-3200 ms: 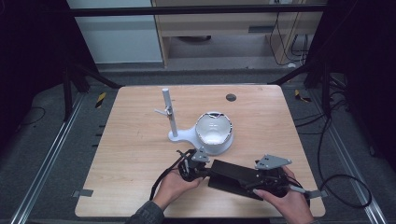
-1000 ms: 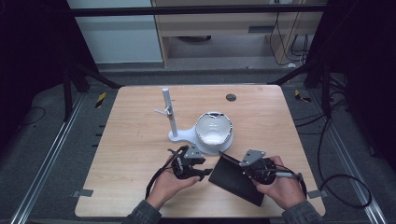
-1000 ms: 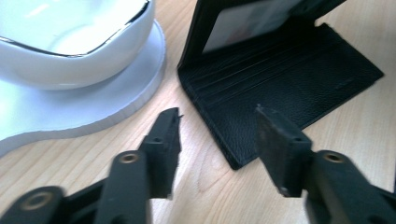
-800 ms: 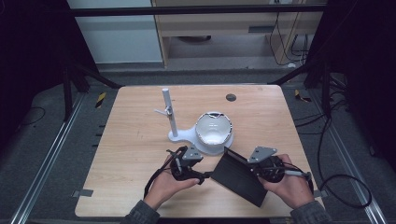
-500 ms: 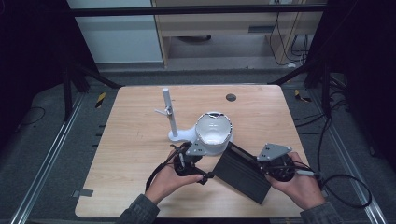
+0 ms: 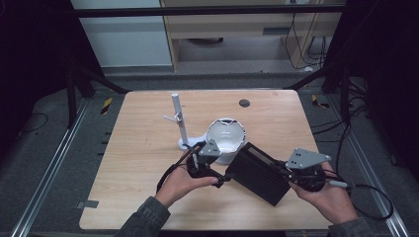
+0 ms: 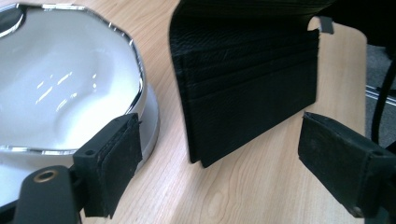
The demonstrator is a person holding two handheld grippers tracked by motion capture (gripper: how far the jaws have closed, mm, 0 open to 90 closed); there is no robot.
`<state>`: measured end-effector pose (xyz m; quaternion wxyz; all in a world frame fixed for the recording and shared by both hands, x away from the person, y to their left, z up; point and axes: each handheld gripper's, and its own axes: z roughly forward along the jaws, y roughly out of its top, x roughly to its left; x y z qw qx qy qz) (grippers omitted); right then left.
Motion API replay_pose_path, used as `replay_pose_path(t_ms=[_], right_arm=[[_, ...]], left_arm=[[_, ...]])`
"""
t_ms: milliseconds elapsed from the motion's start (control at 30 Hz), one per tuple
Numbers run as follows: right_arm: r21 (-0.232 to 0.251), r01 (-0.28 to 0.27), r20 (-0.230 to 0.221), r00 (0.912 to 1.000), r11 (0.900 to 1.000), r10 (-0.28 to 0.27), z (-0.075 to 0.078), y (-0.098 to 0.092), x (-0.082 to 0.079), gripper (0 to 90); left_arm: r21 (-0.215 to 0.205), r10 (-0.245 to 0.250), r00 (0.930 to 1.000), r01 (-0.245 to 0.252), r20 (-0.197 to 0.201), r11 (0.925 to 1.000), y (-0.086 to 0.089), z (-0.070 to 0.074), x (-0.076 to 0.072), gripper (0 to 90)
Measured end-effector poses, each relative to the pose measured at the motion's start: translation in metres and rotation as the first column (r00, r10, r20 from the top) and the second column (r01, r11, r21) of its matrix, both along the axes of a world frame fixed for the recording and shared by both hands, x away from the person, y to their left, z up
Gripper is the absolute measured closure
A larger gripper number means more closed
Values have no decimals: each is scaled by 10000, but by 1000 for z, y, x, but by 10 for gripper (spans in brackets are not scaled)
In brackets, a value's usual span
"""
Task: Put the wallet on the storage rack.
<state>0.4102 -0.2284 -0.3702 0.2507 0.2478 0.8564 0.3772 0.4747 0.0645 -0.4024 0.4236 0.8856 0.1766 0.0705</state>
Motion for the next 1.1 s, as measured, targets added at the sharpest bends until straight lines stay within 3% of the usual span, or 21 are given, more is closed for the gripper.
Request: replay_pose_path(t_ms=[300, 467, 600, 700, 800, 1100], right_arm=[[330, -275, 190, 9995, 9991, 269, 12, 4, 1, 844], [500, -435, 355, 9985, 9978, 417, 19, 5, 0, 844], [577, -517, 452, 9978, 9970, 491, 22, 4, 0, 844], [624, -548, 504, 9974, 9965, 516, 23, 4, 0, 844], [636, -602, 535, 9970, 9962, 568, 23, 5, 0, 844], [683, -717, 658, 9956, 9951, 672, 23, 5, -2, 844]], left_arm=[[69, -338, 9994, 339, -83, 9994, -9, -2, 9, 124], [-168, -342, 9983, 335, -466, 9993, -14, -7, 18, 126], [-68, -472, 9975, 469, -532, 9989, -20, -9, 23, 135], [-42, -486, 9971, 484, -594, 9988, -23, -10, 27, 152], [-298, -457, 9957, 434, -808, 9986, -25, -12, 31, 203], [-221, -643, 9915, 622, -1134, 9978, -27, -15, 35, 277]])
